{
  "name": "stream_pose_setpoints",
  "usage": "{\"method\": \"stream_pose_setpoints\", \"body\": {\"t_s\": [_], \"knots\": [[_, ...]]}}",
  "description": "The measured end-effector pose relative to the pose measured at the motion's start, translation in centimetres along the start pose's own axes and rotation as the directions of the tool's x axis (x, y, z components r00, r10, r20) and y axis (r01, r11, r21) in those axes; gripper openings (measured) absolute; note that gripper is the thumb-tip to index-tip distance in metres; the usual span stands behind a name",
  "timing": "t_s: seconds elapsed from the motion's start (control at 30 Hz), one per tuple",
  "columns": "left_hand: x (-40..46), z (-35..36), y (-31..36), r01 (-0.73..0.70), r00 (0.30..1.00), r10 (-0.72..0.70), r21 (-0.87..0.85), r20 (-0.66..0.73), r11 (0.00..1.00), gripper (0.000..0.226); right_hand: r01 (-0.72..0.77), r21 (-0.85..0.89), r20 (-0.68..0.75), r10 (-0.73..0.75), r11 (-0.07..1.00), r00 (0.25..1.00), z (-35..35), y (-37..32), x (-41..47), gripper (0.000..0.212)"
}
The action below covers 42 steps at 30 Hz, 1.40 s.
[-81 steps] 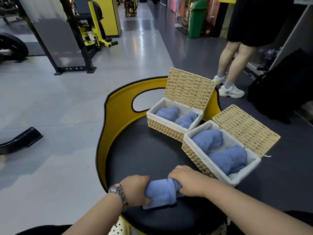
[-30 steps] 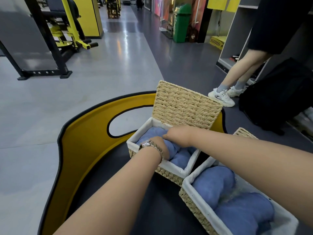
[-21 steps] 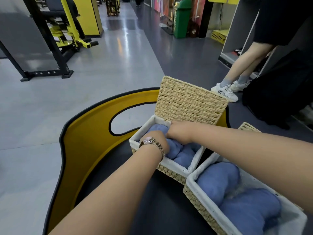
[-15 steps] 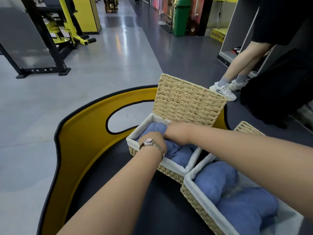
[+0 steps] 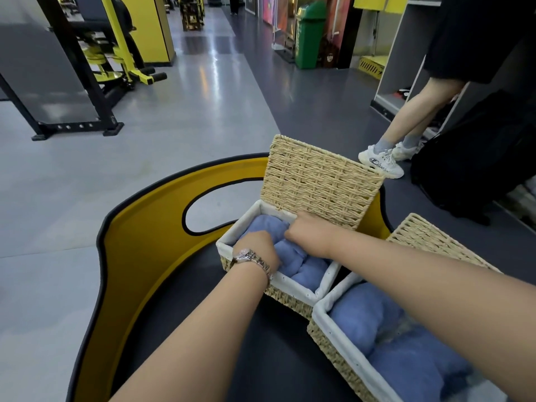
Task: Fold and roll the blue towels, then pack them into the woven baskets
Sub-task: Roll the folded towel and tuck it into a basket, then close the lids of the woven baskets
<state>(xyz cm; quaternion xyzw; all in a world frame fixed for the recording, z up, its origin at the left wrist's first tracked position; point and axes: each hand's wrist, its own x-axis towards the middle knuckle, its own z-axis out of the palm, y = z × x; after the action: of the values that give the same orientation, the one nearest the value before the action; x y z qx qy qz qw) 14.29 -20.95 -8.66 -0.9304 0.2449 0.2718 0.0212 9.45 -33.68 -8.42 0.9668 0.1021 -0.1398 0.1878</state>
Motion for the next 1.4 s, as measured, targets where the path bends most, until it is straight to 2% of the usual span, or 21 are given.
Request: {"method": "stream_pose_setpoints", "body": {"t_s": [0.03,0.1,0.17,0.27,0.37,0.47,0.53,0.63,0.73,0.8,0.87,0.93,1.0,1.1,1.17,1.23,1.3,1.33,1.4], "knots": [[0.1,0.0,0.0,0.014,1.000,-0.014,0.003,0.008,1.000,0.040,0.001,0.053,0.012,-0.001,0.999,1.000,0.0,0.2,0.2,0.032],[-0.2,-0.5,0.2,0.037,0.997,-0.035,-0.025,0.074,0.999,0.049,0.014,0.037,0.044,-0.015,0.999,0.999,-0.3,0.4,0.2,0.039],[-0.4,-0.7,0.2,0.014,0.998,-0.013,-0.020,0.069,1.000,0.052,-0.026,0.008,0.077,0.025,1.000,0.997,-0.6,-0.1,-0.3,0.026],[-2.8,0.5,-0.7,-0.105,0.983,0.102,-0.008,-0.150,0.994,0.040,-0.043,-0.034,0.090,0.046,0.999,0.995,-0.8,-0.4,-1.6,0.018],[-5.5,1.6,-1.9,-0.221,0.915,0.176,-0.087,-0.362,0.971,0.024,-0.066,0.034,-0.038,0.067,0.997,0.997,-1.5,-0.3,-3.5,0.018],[-9.0,1.4,-2.2,-0.281,0.861,0.229,-0.050,-0.454,0.958,0.025,-0.124,0.115,-0.213,0.147,0.986,0.966,-3.1,-0.2,-6.1,0.022],[-11.7,1.1,-2.1,-0.304,0.842,0.245,-0.046,-0.480,0.952,0.019,-0.169,0.198,-0.374,0.234,0.966,0.897,-3.6,0.3,-7.6,0.032],[-16.0,0.8,-1.9,-0.337,0.813,0.265,-0.048,-0.518,0.940,0.015,-0.249,0.204,-0.496,0.320,0.947,0.807,-4.1,1.6,-9.6,0.032],[-19.8,1.3,-1.8,-0.357,0.775,0.262,-0.057,-0.575,0.932,0.016,-0.380,0.249,-0.602,0.450,0.891,0.660,-4.9,3.1,-11.1,0.032],[-21.5,2.1,-1.8,-0.366,0.755,0.246,-0.079,-0.608,0.927,0.017,-0.527,0.306,-0.603,0.590,0.793,0.537,-5.1,4.2,-11.7,0.045],[-22.0,2.5,-1.8,-0.374,0.745,0.231,-0.105,-0.625,0.921,0.017,-0.630,0.390,-0.489,0.731,0.671,0.476,-5.1,4.7,-12.2,0.048],[-21.9,2.5,-1.6,-0.373,0.742,0.224,-0.112,-0.631,0.921,0.017,-0.653,0.420,-0.418,0.773,0.631,0.478,-4.9,4.6,-12.5,0.023],[-21.7,2.3,-1.3,-0.379,0.736,0.232,-0.102,-0.636,0.920,0.017,-0.610,0.449,-0.442,0.756,0.653,0.483,-4.6,3.9,-12.7,0.008],[-21.1,2.3,-1.3,-0.393,0.730,0.254,-0.086,-0.635,0.916,0.017,-0.490,0.505,-0.559,0.702,0.711,0.442,-3.5,1.7,-13.0,0.016],[-20.3,2.6,-1.6,-0.388,0.738,0.258,-0.079,-0.624,0.918,0.016,-0.384,0.501,-0.619,0.631,0.775,0.467,-2.6,-0.6,-13.2,0.015],[-19.1,3.0,-1.9,-0.381,0.751,0.250,-0.093,-0.612,0.920,0.016,-0.305,0.485,-0.640,0.571,0.819,0.515,-1.5,-3.3,-13.3,0.012],[-17.7,3.7,-1.9,-0.370,0.770,0.255,-0.085,-0.584,0.925,0.017,-0.266,0.405,-0.632,0.478,0.875,0.610,0.3,-5.8,-13.0,0.016],[-17.1,4.1,-1.8,-0.362,0.785,0.266,-0.066,-0.559,0.930,0.018,-0.265,0.356,-0.599,0.437,0.896,0.671,1.3,-6.8,-12.8,0.021],[-16.4,4.9,-1.4,-0.355,0.815,0.280,-0.057,-0.507,0.933,0.021,-0.232,0.386,-0.494,0.412,0.893,0.766,2.9,-8.7,-12.4,0.031]]}}
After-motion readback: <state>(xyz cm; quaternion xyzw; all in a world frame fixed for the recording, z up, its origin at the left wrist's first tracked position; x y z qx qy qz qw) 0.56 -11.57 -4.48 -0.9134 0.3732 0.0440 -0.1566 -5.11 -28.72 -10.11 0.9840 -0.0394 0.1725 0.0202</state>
